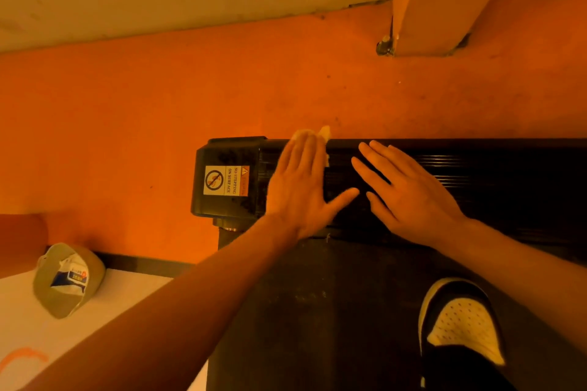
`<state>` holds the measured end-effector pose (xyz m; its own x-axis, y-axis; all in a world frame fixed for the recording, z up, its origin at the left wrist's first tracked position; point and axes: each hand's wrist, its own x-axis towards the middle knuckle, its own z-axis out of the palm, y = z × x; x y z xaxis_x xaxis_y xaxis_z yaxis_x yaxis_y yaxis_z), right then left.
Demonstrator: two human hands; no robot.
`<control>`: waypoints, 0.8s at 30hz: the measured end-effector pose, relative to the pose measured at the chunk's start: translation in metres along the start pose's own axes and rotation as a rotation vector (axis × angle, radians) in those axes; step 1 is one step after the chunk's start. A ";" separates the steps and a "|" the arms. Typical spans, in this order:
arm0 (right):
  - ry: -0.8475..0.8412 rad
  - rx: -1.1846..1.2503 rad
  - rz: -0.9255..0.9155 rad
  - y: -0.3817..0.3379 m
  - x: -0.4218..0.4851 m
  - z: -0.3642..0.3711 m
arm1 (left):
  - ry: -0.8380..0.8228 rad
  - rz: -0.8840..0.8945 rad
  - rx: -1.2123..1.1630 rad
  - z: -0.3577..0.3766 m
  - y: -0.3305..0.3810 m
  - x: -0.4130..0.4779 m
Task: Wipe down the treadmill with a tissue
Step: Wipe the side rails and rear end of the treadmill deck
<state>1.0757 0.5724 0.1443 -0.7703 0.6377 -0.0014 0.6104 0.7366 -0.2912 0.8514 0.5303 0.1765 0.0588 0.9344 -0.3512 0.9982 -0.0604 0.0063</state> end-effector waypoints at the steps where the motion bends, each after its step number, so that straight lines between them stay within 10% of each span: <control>1: 0.001 0.001 -0.001 0.000 0.000 0.000 | 0.014 0.055 -0.020 0.004 0.017 0.001; 10: 0.012 -0.013 0.036 -0.005 0.001 -0.003 | -0.014 -0.222 0.017 -0.002 -0.042 -0.007; 18: 0.031 0.003 0.025 -0.001 0.000 -0.002 | 0.025 0.140 -0.044 0.003 0.002 0.005; 24: 0.041 -0.005 0.053 -0.005 0.001 -0.002 | 0.069 -0.113 -0.106 0.015 -0.053 -0.033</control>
<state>1.0719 0.5694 0.1475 -0.7287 0.6844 0.0229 0.6510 0.7027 -0.2870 0.7966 0.4969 0.1736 -0.0565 0.9553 -0.2903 0.9943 0.0801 0.0700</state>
